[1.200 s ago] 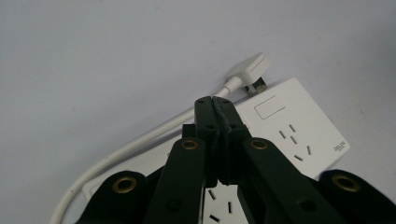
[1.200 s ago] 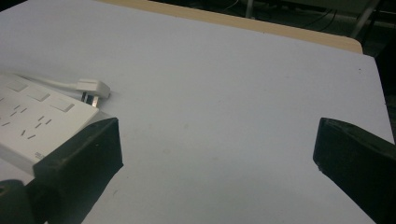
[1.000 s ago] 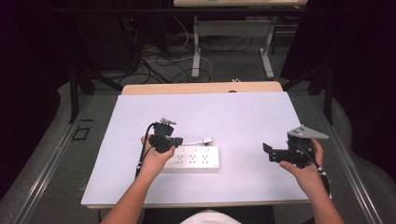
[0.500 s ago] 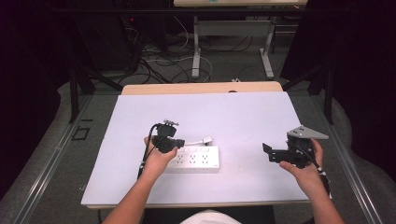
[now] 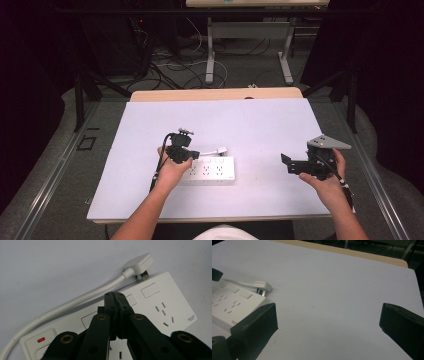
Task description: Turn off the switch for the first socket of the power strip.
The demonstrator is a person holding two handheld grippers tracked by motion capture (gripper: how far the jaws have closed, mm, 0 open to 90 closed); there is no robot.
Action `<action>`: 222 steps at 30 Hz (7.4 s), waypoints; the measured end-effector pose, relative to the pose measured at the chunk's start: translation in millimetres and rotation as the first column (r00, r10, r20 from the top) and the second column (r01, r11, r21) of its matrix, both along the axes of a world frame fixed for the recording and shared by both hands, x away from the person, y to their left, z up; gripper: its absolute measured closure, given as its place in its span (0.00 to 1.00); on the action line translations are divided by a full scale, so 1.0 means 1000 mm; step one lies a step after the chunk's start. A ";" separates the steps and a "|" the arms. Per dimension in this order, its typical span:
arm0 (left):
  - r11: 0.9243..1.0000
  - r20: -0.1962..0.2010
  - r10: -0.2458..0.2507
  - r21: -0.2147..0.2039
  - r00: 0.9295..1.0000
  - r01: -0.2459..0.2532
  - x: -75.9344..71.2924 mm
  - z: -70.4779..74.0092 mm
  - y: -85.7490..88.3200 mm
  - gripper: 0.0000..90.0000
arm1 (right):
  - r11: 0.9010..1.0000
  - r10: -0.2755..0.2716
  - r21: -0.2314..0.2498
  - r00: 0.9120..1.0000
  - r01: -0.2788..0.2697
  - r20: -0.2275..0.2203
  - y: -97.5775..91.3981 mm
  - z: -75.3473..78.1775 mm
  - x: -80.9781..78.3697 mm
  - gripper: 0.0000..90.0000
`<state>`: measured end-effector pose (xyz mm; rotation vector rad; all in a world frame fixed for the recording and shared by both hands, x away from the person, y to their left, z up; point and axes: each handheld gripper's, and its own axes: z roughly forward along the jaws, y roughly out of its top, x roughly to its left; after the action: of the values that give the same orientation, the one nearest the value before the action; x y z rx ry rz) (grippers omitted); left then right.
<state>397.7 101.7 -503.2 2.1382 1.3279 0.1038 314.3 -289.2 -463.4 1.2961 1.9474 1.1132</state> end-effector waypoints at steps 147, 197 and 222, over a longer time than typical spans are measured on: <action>1.000 0.040 0.003 0.000 0.999 -0.003 -0.005 -0.001 0.003 1.00 | 1.000 0.005 0.000 1.000 -0.005 -0.017 0.001 -0.004 0.003 0.01; 0.993 0.297 0.020 -0.120 0.955 0.017 -0.032 0.074 0.055 0.41 | 1.000 0.005 0.006 1.000 -0.005 -0.007 0.000 -0.001 0.002 0.01; 0.979 0.346 0.183 -0.146 0.920 -0.140 -0.051 0.079 0.105 0.00 | 1.000 0.003 0.006 1.000 -0.003 -0.003 0.000 0.000 0.001 0.01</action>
<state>347.0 206.5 -424.4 1.8008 1.2550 0.4506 315.5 -289.1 -462.9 1.2994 1.9503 1.1204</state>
